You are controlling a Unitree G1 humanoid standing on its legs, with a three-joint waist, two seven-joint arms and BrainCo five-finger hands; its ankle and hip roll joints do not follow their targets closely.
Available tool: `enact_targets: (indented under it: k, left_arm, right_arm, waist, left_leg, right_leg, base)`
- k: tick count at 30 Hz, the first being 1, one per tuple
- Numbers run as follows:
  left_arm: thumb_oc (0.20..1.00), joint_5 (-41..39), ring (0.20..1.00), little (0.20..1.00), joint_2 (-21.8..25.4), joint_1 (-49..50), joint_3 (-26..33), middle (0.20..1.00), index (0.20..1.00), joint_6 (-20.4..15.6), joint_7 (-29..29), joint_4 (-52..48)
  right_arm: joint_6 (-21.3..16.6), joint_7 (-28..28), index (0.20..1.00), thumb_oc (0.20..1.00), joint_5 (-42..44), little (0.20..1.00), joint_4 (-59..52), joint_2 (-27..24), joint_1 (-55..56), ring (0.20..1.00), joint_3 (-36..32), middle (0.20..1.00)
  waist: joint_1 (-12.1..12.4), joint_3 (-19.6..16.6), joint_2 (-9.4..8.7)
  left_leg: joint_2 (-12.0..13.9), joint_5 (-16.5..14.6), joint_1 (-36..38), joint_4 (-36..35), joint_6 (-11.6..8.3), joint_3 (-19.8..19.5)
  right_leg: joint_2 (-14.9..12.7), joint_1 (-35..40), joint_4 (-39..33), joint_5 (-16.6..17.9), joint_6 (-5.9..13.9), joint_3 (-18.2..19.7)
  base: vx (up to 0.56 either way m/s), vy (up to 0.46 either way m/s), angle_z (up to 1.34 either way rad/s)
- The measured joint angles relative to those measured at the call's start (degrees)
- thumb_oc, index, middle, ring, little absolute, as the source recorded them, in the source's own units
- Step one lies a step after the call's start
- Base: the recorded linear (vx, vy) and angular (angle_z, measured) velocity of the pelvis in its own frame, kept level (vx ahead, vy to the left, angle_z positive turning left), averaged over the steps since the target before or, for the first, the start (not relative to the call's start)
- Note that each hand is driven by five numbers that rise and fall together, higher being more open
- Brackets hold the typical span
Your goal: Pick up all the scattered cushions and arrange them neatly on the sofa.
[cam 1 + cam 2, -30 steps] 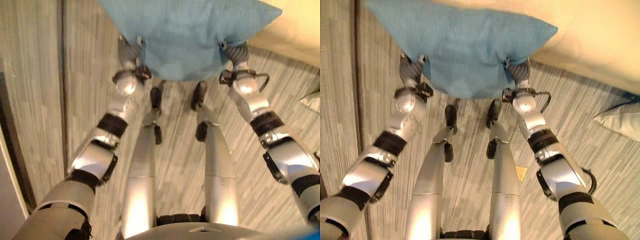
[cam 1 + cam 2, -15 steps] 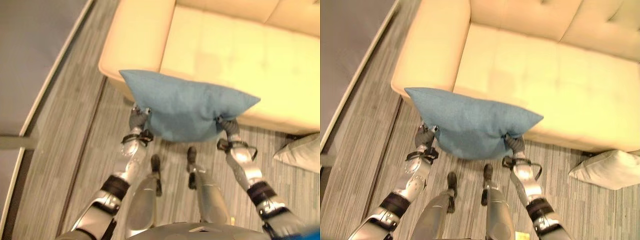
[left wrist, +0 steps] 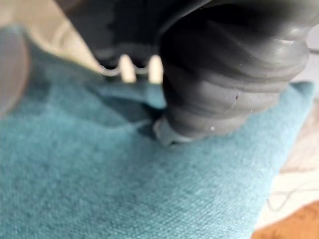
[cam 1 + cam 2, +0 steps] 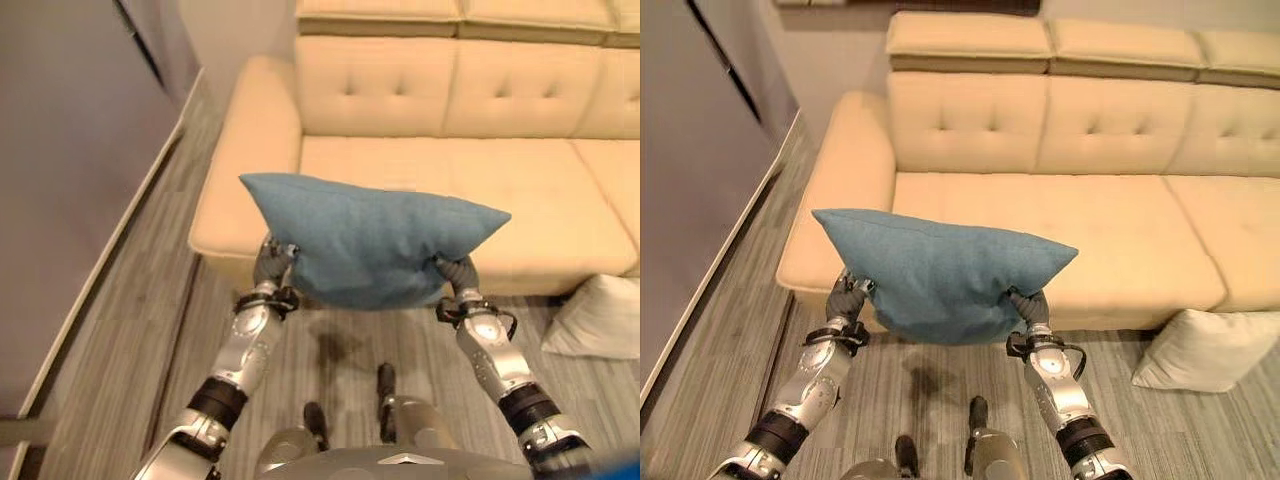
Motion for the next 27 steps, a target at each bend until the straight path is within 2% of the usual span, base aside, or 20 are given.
enact_targets:
  k: [1, 2, 3, 5, 6, 7, 9, 10, 11, 12, 13, 14, 15, 16, 17, 18, 20, 25, 26, 27]
  left_arm:
    - [0.200, 0.0, 0.200, 0.200, -0.1, 1.0, 0.1, 0.200, 0.200, 0.2, -0.2, 0.0]
    - [0.200, 0.0, 0.200, 0.200, -0.4, 1.1, -0.2, 0.200, 0.200, 0.8, -0.4, 0.0]
    - [0.200, 0.0, 0.200, 0.200, -0.9, 1.1, -0.7, 0.200, 0.200, 1.1, -0.5, 0.0]
    - [0.200, -0.8, 0.200, 0.200, -3.9, 1.0, -0.6, 0.200, 0.200, 1.3, -0.8, 0.8]
    - [0.200, -0.8, 0.200, 0.200, -4.6, 1.1, -0.6, 0.200, 0.200, 1.3, -0.9, 0.8]
    - [0.200, -1.2, 0.200, 0.200, -5.5, 0.8, -0.6, 0.200, 0.200, 1.3, -1.3, 1.5]
    - [0.200, -1.5, 0.200, 0.200, -5.1, 0.6, -0.6, 0.200, 0.200, 1.9, -1.9, 3.2]
    - [0.200, -2.5, 0.200, 0.200, -5.0, 1.4, -0.6, 0.200, 0.200, 2.1, -2.0, 3.2]
    - [0.200, -3.5, 0.200, 0.200, -5.1, 2.9, -0.7, 0.200, 0.200, 2.1, -2.2, 3.1]
    - [0.200, -3.5, 0.200, 0.200, -5.4, 3.1, -0.7, 0.200, 0.200, 2.0, -2.4, 3.0]
    - [0.200, -3.6, 0.200, 0.200, -5.3, 3.2, -0.6, 0.200, 0.200, 2.0, -2.6, 2.9]
    - [0.200, -3.6, 0.200, 0.200, -5.3, 3.2, -0.6, 0.200, 0.200, 2.1, -2.7, 3.0]
    - [0.200, -3.6, 0.200, 0.200, -5.5, 3.3, -0.7, 0.200, 0.200, 2.3, -2.7, 3.0]
    - [0.200, -3.5, 0.200, 0.200, -6.0, 3.5, -0.7, 0.200, 0.200, 2.3, -2.7, 2.8]
    - [0.200, -3.5, 0.200, 0.200, -5.2, 3.2, -0.6, 0.200, 0.200, 2.3, -3.1, 2.7]
    - [0.200, -3.6, 0.200, 0.200, -4.9, 3.4, -0.6, 0.200, 0.200, 2.6, -3.1, 2.9]
    - [0.200, -3.7, 0.200, 0.200, -4.4, 3.6, -0.6, 0.200, 0.200, 2.6, -3.1, 3.0]
    - [0.200, -3.8, 0.200, 0.200, -4.1, 3.3, -0.4, 0.200, 0.200, 3.2, -3.1, 2.8]
    - [0.200, -3.8, 0.200, 0.200, -3.9, 3.2, -0.3, 0.200, 0.200, 3.2, -3.1, 2.7]
    - [0.200, -3.8, 0.200, 0.200, -3.9, 3.7, 0.1, 0.200, 0.200, 3.6, -3.0, 2.9]
  right_arm:
    - [0.0, 0.3, 0.200, 0.200, -0.2, 0.200, 0.0, -0.1, 0.5, 0.200, 0.0, 0.200]
    - [0.0, 0.3, 0.200, 0.200, -0.5, 0.200, 0.0, -0.3, 1.2, 0.200, -0.3, 0.200]
    - [0.1, 0.3, 0.200, 0.200, -0.5, 0.200, 0.0, -0.5, 1.7, 0.200, -0.2, 0.200]
    - [0.8, 0.3, 0.200, 0.200, -0.5, 0.200, 0.0, -1.7, 3.1, 0.200, -2.0, 0.200]
    - [1.0, 0.3, 0.200, 0.200, -0.5, 0.200, 0.0, -1.8, 3.2, 0.200, -2.2, 0.200]
    - [1.0, 0.3, 0.200, 0.200, -0.5, 0.200, 0.0, -2.0, 3.2, 0.200, -3.1, 0.200]
    - [1.3, 0.3, 0.200, 0.200, -0.5, 0.200, 0.0, -1.4, 3.3, 0.200, -2.7, 0.200]
    - [1.3, 0.3, 0.200, 0.200, -0.5, 0.200, 0.0, -1.3, 3.1, 0.200, -2.5, 0.200]
    - [1.1, 0.3, 0.200, 0.200, -0.5, 0.200, -0.1, -1.3, 3.2, 0.200, -2.0, 0.200]
    - [1.0, 0.3, 0.200, 0.200, -0.5, 0.200, -0.2, -1.5, 3.1, 0.200, -2.0, 0.200]
    - [1.0, 0.3, 0.200, 0.200, -0.4, 0.200, -0.1, -2.0, 3.0, 0.200, -2.0, 0.200]
    - [1.0, 0.3, 0.200, 0.200, -0.4, 0.200, 0.0, -2.0, 3.1, 0.200, -1.7, 0.200]
    - [1.0, 0.3, 0.200, 0.200, -0.4, 0.200, 0.4, -2.1, 3.1, 0.200, -1.5, 0.200]
    - [1.1, 0.3, 0.200, 0.200, -0.4, 0.200, 0.8, -2.7, 2.8, 0.200, -1.6, 0.200]
    - [1.2, 0.3, 0.200, 0.200, -0.5, 0.200, 0.7, -2.7, 2.7, 0.200, -1.6, 0.200]
    - [1.3, 0.1, 0.200, 0.200, -0.5, 0.200, 0.7, -2.3, 3.2, 0.200, -1.5, 0.200]
    - [1.3, 0.1, 0.200, 0.200, -0.5, 0.200, 0.7, -1.8, 3.1, 0.200, -1.5, 0.200]
    - [1.5, 0.0, 0.200, 0.200, -0.5, 0.200, 0.6, -0.9, 3.1, 0.200, -1.9, 0.200]
    - [1.5, 0.0, 0.200, 0.200, -0.5, 0.200, 0.4, -0.8, 3.0, 0.200, -1.8, 0.200]
    - [1.7, 0.0, 0.200, 0.200, -0.5, 0.200, 0.5, -0.7, 2.8, 0.200, -1.9, 0.200]
  waist:
    - [0.1, -0.8, 0.94]
    - [-0.2, -0.9, 1.15]
    - [-0.3, -1.0, 1.35]
    - [-1.7, -1.4, 2.50]
    - [-1.5, -1.5, 2.46]
    - [-1.6, -1.4, 2.55]
    - [-1.2, -1.5, 0.01]
    - [-0.1, -1.5, -0.34]
    - [1.5, -2.0, -0.65]
    - [1.7, -2.3, -0.52]
    - [1.4, -2.3, -0.57]
    - [1.5, -2.4, -0.79]
    - [1.5, -2.4, -0.67]
    - [2.2, -2.5, 0.51]
    - [2.8, -1.9, -0.18]
    - [3.3, -1.5, -0.70]
    - [4.2, -0.7, -2.08]
    - [3.6, -1.0, -1.54]
    - [3.8, -1.0, -1.38]
    - [5.3, -0.3, -0.60]
  left_leg:
    - [0.5, 0.4, 0.1, -1.0, -0.52, 0.0]
    - [0.8, 0.8, 0.1, -0.8, -0.60, -0.7]
    - [1.0, 1.3, 0.2, -0.9, -0.63, -1.1]
    - [2.7, 2.1, -0.1, -1.0, -1.86, -4.2]
    - [3.4, 2.6, 0.0, -0.9, -2.59, -4.7]
    - [4.4, 1.8, -1.4, 1.9, -4.04, -5.3]
    - [4.6, 1.7, -6.7, 14.6, -5.36, -7.0]
    - [4.9, 2.0, -7.3, 18.3, -6.01, -7.7]
    - [3.5, 0.0, -9.3, 20.8, -6.42, -12.8]
    - [2.4, 0.0, -10.0, 19.6, -6.54, -13.9]
    - [2.0, 0.0, -10.9, 17.7, -6.36, -13.3]
    - [0.8, 1.3, -11.0, 9.9, -5.46, -11.4]
    - [0.7, 2.2, -11.2, 6.5, -5.79, -11.2]
    - [2.4, 3.1, -11.2, 3.1, -6.52, -12.1]
    - [2.6, 3.9, -11.3, 2.2, -6.61, -12.4]
    - [3.6, 4.8, -12.8, 3.0, -6.54, -12.5]
    - [2.7, 5.1, -13.3, 3.8, -6.13, -11.1]
    - [0.6, 6.0, -11.7, 4.2, -4.32, -11.3]
    - [0.1, 5.9, -11.4, 4.5, -4.17, -11.1]
    - [-1.6, 4.3, -6.7, 1.5, 1.48, -9.9]
  right_leg:
    - [-0.2, 0.8, -1.3, 0.6, -0.94, -2.9]
    - [0.2, 1.7, -2.7, 1.4, -0.96, -3.5]
    - [0.6, 2.3, -3.7, 1.9, -2.38, -3.8]
    - [2.9, 4.2, -5.4, 1.6, -2.81, -2.5]
    - [3.5, 4.9, -6.2, 1.5, -4.45, -3.5]
    - [4.3, 5.3, -6.0, 0.6, -5.89, -4.6]
    - [3.1, 6.1, -6.2, -0.9, -7.89, -5.0]
    - [3.3, 7.1, -6.2, -1.2, -8.29, -4.4]
    - [3.8, 8.3, -7.1, -1.5, -8.72, -2.1]
    - [3.9, 8.2, -7.6, -1.6, -8.57, -1.9]
    - [4.2, 8.6, -8.9, -1.6, -8.42, -1.8]
    - [4.4, 9.0, -10.5, -2.5, -7.01, -2.0]
    - [5.3, 9.6, -11.4, -3.8, -5.18, -2.1]
    - [7.2, 7.9, -7.5, -4.3, -6.70, -1.5]
    - [8.0, 7.8, -6.6, -2.9, -9.35, -1.3]
    - [10.0, 9.3, -8.3, -3.3, -9.99, -0.8]
    - [10.2, 10.1, -8.6, -3.4, -10.08, 0.0]
    - [11.2, 12.3, -8.2, -4.4, -10.68, 2.4]
    - [11.3, 12.4, -8.1, -4.6, -10.33, 3.0]
    - [10.4, 10.7, -0.3, -6.9, -5.35, 4.8]
  base:
    - [0.13, -0.206, -0.28]
    - [0.13, -0.249, -0.02]
    - [0.09, -0.197, 0.29]
    - [0.15, -0.271, 0.56]
    - [0.17, -0.331, 0.51]
    - [0.10, -0.223, 0.36]
    - [0.11, -0.135, 0.15]
    - [0.19, -0.099, -0.54]
    - [0.16, -0.070, -0.70]
    - [0.20, -0.023, -0.49]
    - [0.22, 0.001, -0.21]
    - [0.22, -0.001, -0.08]
    - [0.20, -0.005, -0.25]
    - [0.14, -0.003, -0.33]
    - [0.20, 0.007, -0.40]
    - [0.23, 0.046, -0.41]
    - [0.25, 0.089, -0.39]
    - [0.24, 0.146, -0.32]
    - [0.30, 0.244, -0.67]
    - [0.18, 0.157, -0.73]
